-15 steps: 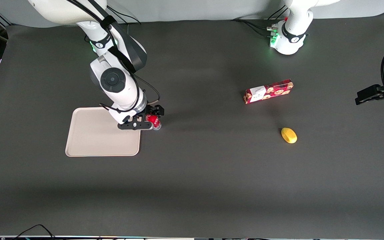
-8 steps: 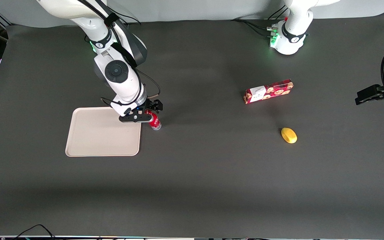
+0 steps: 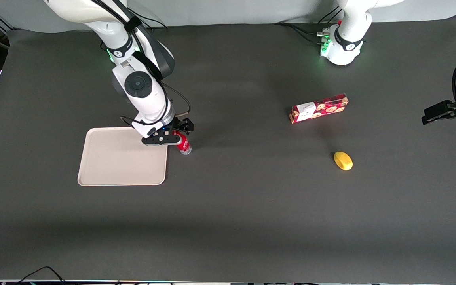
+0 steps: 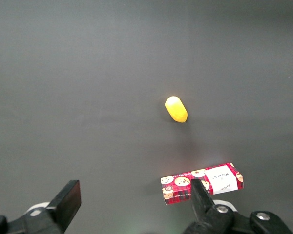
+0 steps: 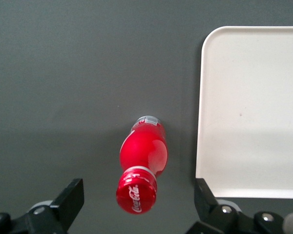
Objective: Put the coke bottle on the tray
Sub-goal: 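Lower the right gripper around the bottle and close on it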
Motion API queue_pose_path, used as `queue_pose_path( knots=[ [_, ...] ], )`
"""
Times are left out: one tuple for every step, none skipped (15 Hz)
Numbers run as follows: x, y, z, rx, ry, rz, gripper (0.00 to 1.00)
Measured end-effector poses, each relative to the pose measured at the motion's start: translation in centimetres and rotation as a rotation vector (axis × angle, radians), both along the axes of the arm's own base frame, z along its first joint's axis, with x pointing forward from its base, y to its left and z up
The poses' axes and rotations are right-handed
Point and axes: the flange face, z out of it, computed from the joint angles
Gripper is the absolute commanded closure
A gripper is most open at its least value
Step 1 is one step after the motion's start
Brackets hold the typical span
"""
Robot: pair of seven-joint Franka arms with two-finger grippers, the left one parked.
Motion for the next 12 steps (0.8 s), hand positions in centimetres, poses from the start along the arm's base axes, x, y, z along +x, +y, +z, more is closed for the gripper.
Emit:
queue_pose_path(
  knots=[
    [-0.01,-0.01,-0.02,0.0,0.0,0.0,0.11],
    [-0.02,-0.01,-0.04,0.0,0.0,0.0,0.16],
    [-0.02,-0.02,-0.05,0.0,0.0,0.0,0.2],
    [0.01,-0.05,-0.09,0.001,-0.001,0.0,0.26],
    [0.06,-0.11,-0.17,0.001,-0.003,0.0,0.33],
    [0.13,-0.21,-0.28,0.0,-0.004,-0.001,0.4],
    [0.22,-0.31,-0.4,0.0,-0.004,-0.002,0.47],
    [0.3,-0.4,-0.5,0.0,-0.004,-0.004,0.56],
    [0.34,-0.43,-0.52,0.001,-0.005,-0.005,0.64],
    [0.38,-0.43,-0.5,0.003,-0.006,-0.005,0.7],
    [0.42,-0.4,-0.46,0.005,-0.009,-0.006,0.74],
    [0.48,-0.37,-0.39,0.007,-0.013,-0.008,0.79]
  ],
)
